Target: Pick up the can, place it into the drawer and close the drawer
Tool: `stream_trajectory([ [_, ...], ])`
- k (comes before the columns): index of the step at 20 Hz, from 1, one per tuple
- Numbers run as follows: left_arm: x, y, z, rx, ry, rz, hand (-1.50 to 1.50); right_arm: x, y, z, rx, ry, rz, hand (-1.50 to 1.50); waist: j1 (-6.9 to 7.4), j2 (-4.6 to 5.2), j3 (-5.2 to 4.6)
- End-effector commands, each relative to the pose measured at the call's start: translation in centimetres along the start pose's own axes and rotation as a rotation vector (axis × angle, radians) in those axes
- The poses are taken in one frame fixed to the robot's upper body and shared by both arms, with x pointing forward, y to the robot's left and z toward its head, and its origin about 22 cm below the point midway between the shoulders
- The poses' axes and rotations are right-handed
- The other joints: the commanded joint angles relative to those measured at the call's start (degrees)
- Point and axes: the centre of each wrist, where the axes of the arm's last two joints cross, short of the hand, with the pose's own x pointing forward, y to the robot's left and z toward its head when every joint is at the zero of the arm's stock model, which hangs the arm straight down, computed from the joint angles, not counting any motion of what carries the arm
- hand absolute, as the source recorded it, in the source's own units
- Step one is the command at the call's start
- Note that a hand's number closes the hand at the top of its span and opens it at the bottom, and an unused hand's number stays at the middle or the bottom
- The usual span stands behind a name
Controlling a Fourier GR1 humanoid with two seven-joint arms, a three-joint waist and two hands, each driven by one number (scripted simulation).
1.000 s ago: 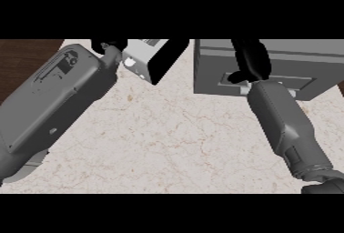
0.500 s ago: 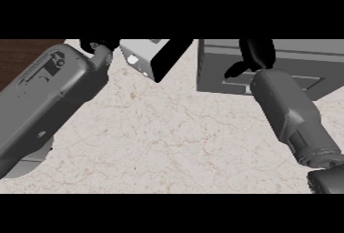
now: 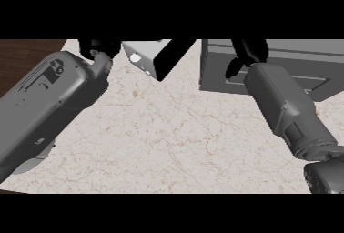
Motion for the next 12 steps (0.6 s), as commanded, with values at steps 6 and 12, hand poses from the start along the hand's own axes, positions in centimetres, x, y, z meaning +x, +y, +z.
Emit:
stream_trajectory([
  [6, 0.4, 0.3, 0.3, -0.005, -0.003, 0.006, -1.5, 2.1, -2.4, -2.2, -0.091, 0.091, -0.561, -1.5, -0.14, -0.51, -0.09],
  [12, -0.1, 0.8, 1.2, 0.004, 0.007, 0.003, -1.5, -1.0, -3.1, -1.9, -0.109, 0.097, -0.668, -1.5, -0.21, -0.7, -0.32],
])
